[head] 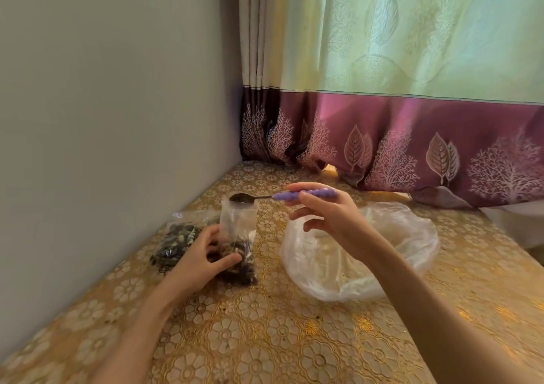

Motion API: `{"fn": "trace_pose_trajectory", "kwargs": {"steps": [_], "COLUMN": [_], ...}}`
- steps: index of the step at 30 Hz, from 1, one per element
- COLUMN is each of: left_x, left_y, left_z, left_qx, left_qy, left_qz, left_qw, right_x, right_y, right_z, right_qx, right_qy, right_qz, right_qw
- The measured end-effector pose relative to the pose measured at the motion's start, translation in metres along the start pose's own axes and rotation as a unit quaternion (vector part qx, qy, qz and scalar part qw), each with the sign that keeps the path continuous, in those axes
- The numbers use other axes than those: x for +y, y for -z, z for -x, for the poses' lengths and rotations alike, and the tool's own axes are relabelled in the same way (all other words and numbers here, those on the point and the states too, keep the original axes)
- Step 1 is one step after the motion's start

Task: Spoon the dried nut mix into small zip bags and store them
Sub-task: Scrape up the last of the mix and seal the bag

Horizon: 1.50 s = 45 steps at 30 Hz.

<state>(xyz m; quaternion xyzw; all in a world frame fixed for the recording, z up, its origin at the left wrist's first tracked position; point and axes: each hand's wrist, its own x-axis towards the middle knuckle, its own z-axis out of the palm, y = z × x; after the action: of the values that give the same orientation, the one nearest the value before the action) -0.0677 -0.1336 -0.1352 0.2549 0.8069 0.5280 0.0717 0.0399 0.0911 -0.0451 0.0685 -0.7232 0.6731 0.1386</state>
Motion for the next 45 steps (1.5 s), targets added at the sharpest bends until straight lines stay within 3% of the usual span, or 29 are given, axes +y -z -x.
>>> {"fn": "trace_pose_trajectory", "kwargs": {"steps": [3,9,13,16,20,22,24,28,35,39,42,45], "left_x": [-0.005,-0.008,-0.005,-0.003,0.001,0.001,0.003,0.018,0.053,0.065,0.064,0.058], "left_y": [0.001,0.007,0.000,-0.006,-0.019,-0.023,-0.026,-0.034,-0.062,-0.094,-0.117,-0.129], "left_z": [0.001,-0.001,-0.001,-0.003,-0.005,-0.005,-0.004,-0.001,-0.007,-0.007,-0.011,-0.011], "left_qx": [-0.011,-0.072,-0.106,-0.099,-0.044,-0.024,-0.013,-0.004,-0.077,-0.120,-0.140,-0.123], "left_qy": [0.008,0.016,0.016,0.019,0.009,0.001,0.001,0.009,0.007,-0.013,-0.022,-0.029], "left_qz": [-0.015,-0.040,-0.034,-0.035,-0.027,-0.029,-0.009,0.148,0.277,0.210,0.147,0.123], "left_qw": [1.000,0.997,0.994,0.994,0.999,0.999,1.000,0.989,0.958,0.970,0.979,0.984], "right_x": [0.002,0.017,0.032,0.044,0.062,0.070,0.079,0.092,0.111,0.114,0.111,0.105], "right_y": [0.008,0.047,0.075,0.088,0.092,0.089,0.085,0.080,0.089,0.092,0.093,0.087], "right_z": [0.004,0.029,0.057,0.076,0.093,0.099,0.099,0.082,0.037,0.030,0.036,0.052], "right_qx": [0.013,0.172,0.260,0.306,0.303,0.310,0.308,0.295,0.330,0.326,0.340,0.376], "right_qy": [0.004,-0.014,-0.052,-0.094,-0.121,-0.116,-0.101,-0.069,-0.128,-0.145,-0.128,-0.047], "right_qz": [-0.006,-0.140,-0.130,-0.105,-0.094,-0.027,0.118,0.309,0.421,0.452,0.401,0.440], "right_qw": [1.000,0.975,0.955,0.942,0.941,0.943,0.938,0.901,0.835,0.818,0.841,0.815]}}
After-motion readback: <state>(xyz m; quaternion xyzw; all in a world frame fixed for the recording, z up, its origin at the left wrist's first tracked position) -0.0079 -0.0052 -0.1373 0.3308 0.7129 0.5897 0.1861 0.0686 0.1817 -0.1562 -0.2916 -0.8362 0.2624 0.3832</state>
